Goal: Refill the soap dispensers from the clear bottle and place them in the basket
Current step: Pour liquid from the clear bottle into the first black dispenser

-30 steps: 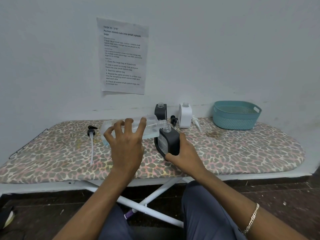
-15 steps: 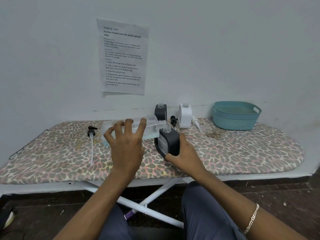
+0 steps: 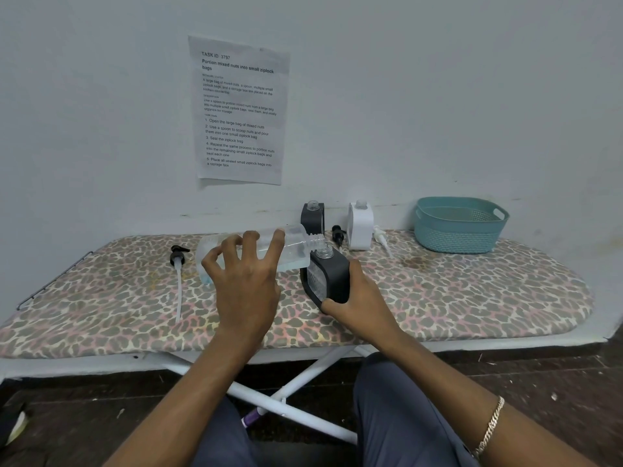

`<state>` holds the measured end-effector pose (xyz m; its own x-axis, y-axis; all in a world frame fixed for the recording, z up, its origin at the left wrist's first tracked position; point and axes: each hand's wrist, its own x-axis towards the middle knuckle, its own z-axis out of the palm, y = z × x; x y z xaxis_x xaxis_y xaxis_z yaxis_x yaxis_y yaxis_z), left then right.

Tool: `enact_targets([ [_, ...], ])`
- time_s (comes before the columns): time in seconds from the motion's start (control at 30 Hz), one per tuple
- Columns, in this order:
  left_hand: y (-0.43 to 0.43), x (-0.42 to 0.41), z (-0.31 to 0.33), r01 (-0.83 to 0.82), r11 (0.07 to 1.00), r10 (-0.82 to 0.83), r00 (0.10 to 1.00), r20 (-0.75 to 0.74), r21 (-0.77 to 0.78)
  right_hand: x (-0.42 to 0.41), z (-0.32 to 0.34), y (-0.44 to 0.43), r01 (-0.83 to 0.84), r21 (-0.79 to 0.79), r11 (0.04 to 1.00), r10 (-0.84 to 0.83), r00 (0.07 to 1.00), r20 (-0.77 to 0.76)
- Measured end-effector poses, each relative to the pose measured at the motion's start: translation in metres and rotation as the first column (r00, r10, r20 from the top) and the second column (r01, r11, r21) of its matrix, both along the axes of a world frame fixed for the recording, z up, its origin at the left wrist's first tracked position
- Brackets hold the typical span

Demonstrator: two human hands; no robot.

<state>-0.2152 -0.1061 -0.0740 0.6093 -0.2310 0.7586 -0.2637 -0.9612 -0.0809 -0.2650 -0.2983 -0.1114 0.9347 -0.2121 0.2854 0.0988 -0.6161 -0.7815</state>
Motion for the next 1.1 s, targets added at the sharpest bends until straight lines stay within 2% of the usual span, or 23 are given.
enact_targets([
  [1.1,0.0004,-0.0005,0.0004,0.004,1.0,-0.004,1.0,-0.01,-0.004,-0.0029,0.0038,0.0011,0.0,-0.01,1.0,0.0,1.0,-0.004],
])
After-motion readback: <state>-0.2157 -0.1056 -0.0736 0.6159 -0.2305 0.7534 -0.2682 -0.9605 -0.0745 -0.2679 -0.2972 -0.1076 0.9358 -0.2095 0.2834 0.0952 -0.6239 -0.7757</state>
